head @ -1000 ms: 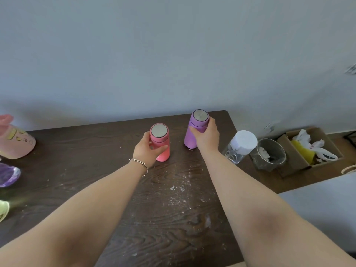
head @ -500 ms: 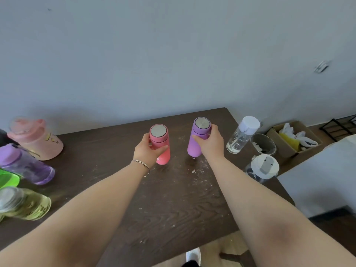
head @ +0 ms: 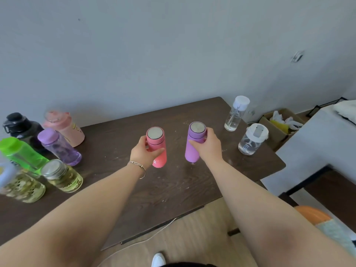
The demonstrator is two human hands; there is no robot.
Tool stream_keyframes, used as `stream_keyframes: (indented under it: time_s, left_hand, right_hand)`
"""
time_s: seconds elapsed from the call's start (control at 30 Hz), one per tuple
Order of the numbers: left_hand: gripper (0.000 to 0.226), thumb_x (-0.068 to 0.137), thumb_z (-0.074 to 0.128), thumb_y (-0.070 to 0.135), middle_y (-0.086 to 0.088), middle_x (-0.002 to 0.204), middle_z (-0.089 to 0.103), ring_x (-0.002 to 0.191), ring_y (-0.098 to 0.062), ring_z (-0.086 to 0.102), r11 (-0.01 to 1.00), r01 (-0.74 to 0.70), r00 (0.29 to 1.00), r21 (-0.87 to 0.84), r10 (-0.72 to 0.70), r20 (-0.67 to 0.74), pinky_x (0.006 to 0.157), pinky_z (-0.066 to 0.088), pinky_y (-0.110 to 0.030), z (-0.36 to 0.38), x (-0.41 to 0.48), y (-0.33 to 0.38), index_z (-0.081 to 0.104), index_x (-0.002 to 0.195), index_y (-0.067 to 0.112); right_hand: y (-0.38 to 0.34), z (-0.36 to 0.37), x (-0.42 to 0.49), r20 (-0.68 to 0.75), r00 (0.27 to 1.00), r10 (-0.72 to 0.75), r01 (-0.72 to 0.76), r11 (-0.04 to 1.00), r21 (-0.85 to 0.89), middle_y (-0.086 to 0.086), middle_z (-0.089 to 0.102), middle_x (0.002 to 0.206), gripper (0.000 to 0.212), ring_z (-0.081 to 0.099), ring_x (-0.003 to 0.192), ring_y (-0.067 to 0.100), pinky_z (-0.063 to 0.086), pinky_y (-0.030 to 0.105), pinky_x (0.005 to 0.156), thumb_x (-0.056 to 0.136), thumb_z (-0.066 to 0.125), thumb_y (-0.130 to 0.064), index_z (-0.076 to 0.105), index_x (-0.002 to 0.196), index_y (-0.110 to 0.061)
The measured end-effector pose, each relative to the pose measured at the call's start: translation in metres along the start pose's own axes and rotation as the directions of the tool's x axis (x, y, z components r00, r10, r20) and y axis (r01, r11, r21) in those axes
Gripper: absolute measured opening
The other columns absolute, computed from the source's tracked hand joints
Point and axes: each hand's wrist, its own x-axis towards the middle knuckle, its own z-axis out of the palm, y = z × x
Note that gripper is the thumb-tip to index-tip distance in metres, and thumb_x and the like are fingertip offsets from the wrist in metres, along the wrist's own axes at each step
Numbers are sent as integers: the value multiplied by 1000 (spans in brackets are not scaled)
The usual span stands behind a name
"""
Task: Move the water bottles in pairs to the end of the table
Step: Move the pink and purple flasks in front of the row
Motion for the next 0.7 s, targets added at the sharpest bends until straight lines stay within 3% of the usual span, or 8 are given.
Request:
stream_keyframes:
  time_s: [0.17, 0.47, 0.7]
  left_hand:
    - [62, 82, 85, 31, 7, 118, 62, 108, -20, 65, 1000, 11, 998, -10, -12, -69, 98, 54, -37, -14, -45, -8, 54, 135, 22]
    - [62, 82, 85, 34, 6, 116, 61, 106, -20, 64, 996, 86, 966, -13, -87, -244, 92, 52, -35, -44, -139, -32, 54, 133, 21]
    - [62, 82, 86, 34, 5, 116, 61, 105, -21, 64, 992, 124, 930, -31, -127, -345, 91, 52, -35, -94, -188, -58, 54, 134, 22]
  right_hand:
    - [-12, -7, -29, 75, 995, -73, 73, 997, 5, -4, 63, 121, 60, 60, 107, 18, 49, 31, 87, 74, 85, -29, 51, 123, -23]
    - [-24, 2, -106, 204, 966, -158, 144, 986, 81, -6, 64, 119, 60, 62, 106, 17, 52, 34, 87, 73, 85, -32, 52, 123, -26]
    - [-51, 37, -153, 295, 929, -222, 201, 975, 98, -6, 64, 120, 60, 61, 106, 16, 47, 28, 81, 74, 84, -31, 51, 124, -24]
